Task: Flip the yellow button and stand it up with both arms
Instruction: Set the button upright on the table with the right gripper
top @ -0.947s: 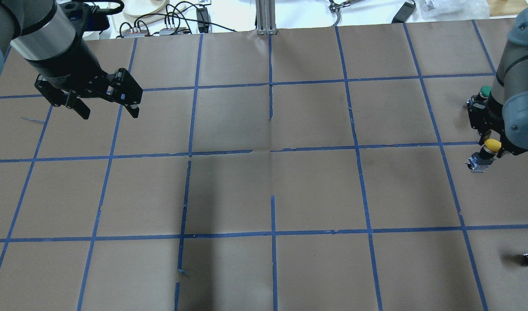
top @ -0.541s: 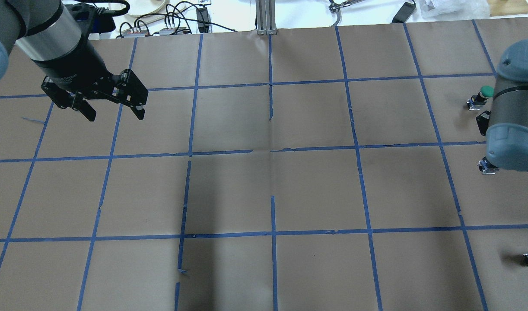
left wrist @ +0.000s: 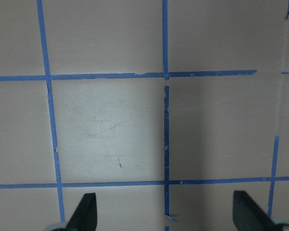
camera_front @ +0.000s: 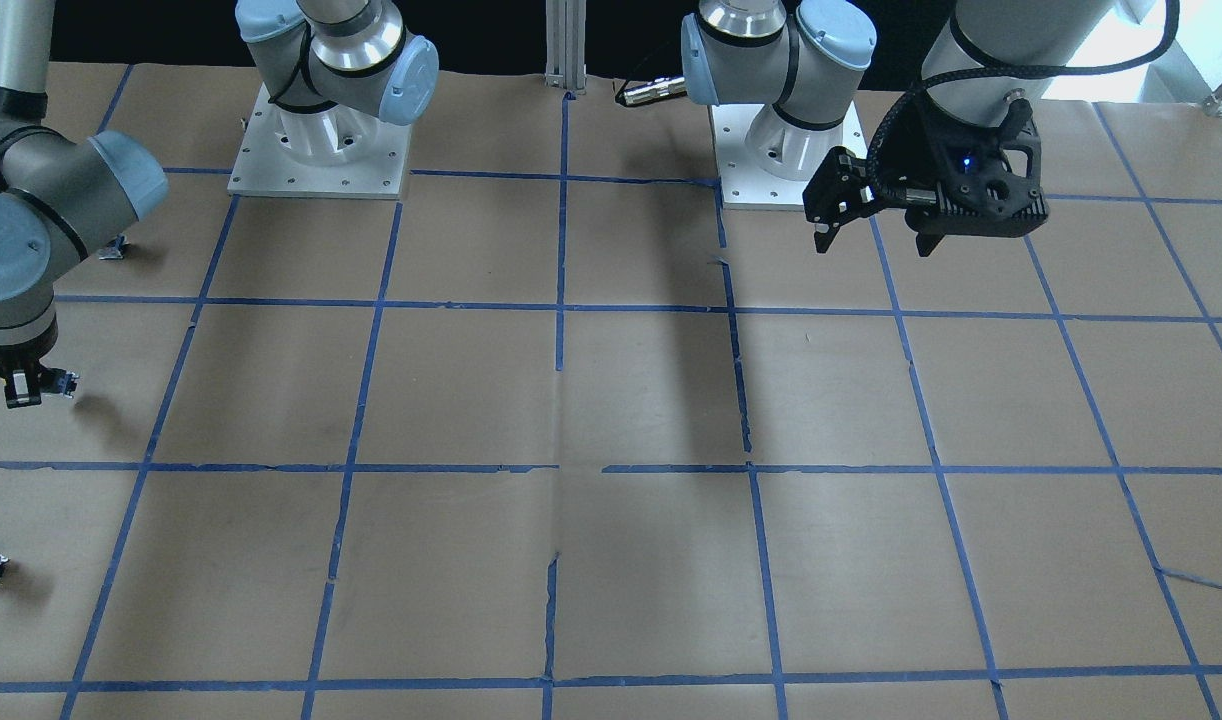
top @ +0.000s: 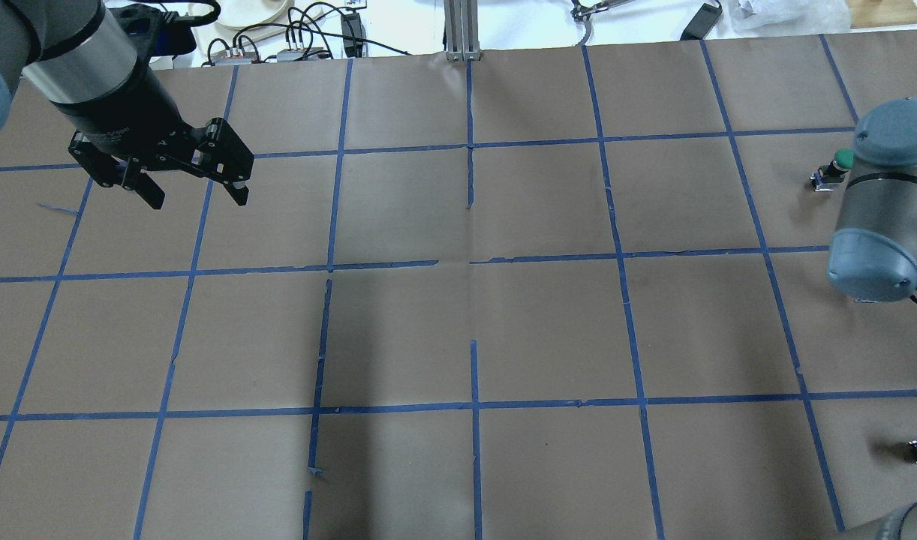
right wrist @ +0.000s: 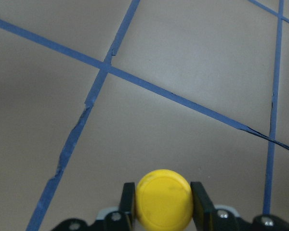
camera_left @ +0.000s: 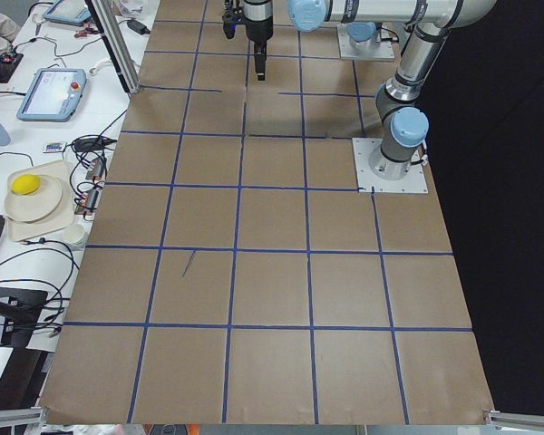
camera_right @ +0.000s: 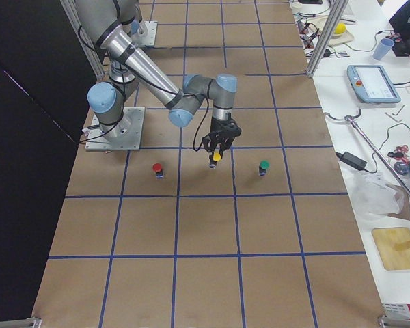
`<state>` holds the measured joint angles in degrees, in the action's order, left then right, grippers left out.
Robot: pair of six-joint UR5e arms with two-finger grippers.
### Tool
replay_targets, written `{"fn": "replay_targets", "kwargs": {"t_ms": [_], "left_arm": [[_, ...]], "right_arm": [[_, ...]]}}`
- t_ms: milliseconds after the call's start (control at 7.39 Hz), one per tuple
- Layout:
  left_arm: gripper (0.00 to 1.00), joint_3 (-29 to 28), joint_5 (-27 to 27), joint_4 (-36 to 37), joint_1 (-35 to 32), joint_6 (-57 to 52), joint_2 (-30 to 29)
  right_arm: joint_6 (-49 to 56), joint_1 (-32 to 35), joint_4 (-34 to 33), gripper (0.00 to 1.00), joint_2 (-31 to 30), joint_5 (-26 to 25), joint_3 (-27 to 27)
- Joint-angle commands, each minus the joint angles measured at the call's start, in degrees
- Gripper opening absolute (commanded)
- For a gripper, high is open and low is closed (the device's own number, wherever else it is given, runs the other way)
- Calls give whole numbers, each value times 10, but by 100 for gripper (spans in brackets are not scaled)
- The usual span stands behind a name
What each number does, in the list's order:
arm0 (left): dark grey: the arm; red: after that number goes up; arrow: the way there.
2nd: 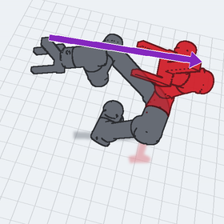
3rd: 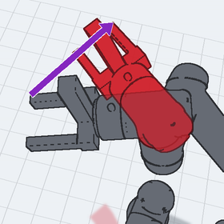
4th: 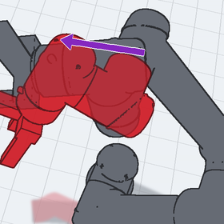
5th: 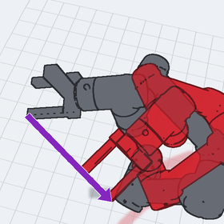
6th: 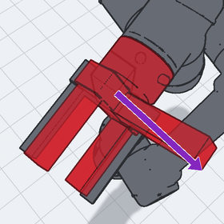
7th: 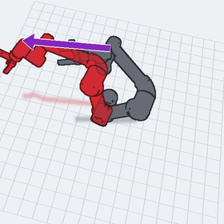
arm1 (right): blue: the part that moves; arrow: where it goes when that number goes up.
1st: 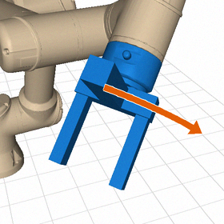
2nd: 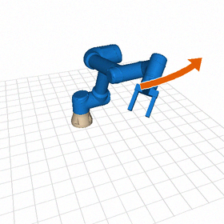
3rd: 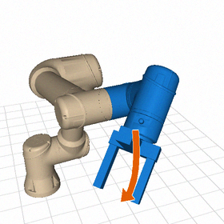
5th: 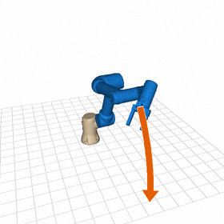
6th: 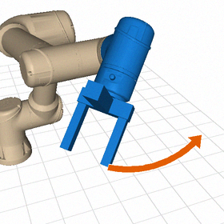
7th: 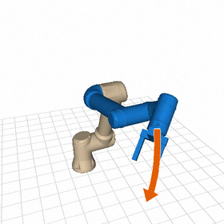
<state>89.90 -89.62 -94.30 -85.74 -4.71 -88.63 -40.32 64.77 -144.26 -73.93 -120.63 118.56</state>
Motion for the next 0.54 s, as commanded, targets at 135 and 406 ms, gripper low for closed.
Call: {"fn": "replay_targets", "kwargs": {"t_ms": [135,406], "left_arm": [[100,-4,1,3,1,-1,-1],[100,-10,0,3,3,-3,-2]], "right_arm": [[2,-1,-32,29,20,-24,1],[1,0,-27,34,16,-22,7]]}}
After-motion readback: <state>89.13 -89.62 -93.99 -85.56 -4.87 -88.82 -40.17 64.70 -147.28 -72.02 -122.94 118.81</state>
